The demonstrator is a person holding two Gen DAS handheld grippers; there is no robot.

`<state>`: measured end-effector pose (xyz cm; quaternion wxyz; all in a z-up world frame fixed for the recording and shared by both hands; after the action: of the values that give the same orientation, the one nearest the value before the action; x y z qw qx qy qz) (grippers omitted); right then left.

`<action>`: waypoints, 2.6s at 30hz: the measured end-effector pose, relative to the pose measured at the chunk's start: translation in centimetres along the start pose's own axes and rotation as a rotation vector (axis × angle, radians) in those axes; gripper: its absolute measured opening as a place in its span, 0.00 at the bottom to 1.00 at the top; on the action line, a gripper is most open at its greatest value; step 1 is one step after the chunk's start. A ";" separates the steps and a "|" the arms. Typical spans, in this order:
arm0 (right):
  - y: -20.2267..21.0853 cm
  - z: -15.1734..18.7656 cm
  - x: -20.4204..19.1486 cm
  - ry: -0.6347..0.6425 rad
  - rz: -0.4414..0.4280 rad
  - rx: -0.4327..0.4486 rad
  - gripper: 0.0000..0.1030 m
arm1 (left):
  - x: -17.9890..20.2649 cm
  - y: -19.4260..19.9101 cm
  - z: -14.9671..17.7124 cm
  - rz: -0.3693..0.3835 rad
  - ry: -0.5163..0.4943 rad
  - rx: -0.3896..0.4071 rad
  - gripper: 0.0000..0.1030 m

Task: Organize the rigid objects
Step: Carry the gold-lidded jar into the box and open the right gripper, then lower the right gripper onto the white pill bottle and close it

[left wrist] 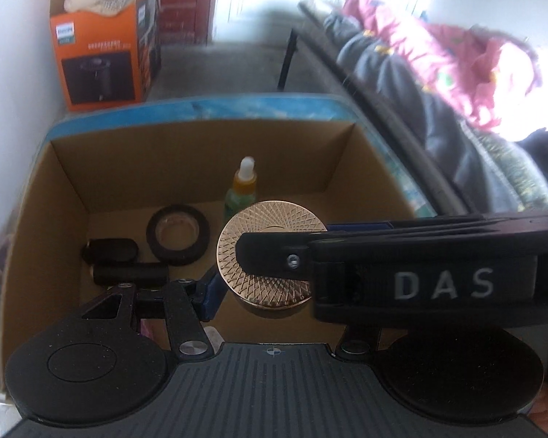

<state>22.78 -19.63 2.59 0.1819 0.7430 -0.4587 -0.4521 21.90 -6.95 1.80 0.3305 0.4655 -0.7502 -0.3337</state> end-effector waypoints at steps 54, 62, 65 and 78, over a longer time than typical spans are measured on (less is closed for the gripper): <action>13.8 10.2 -1.0 -0.008 -0.131 0.356 0.61 | 2.8 12.0 11.7 0.004 -0.093 0.296 0.92; 9.8 11.7 -4.5 0.008 -0.185 0.247 0.61 | 0.3 13.9 15.7 -0.147 -0.054 0.414 0.92; 8.0 11.9 -5.8 0.016 -0.203 0.201 0.61 | -1.4 14.2 16.1 -0.218 -0.027 0.453 0.92; -0.1 10.4 -10.4 0.021 -0.232 0.071 0.55 | -7.2 10.0 14.3 -0.318 0.086 0.349 0.84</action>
<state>12.36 -9.31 2.30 0.1066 0.8019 -0.3835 -0.4456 8.09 5.84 0.51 0.2201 0.6418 -0.6988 -0.2267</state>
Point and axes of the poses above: each gripper's, at about its wrist camera, not at the fingertips, and y roughly against the way its jaws point, x to its right, z to its underside, the point moved 1 cm from there along -y, roughly the way its jaws point, and after that the axes turned 1 degree about z, right-handed, at the moved point
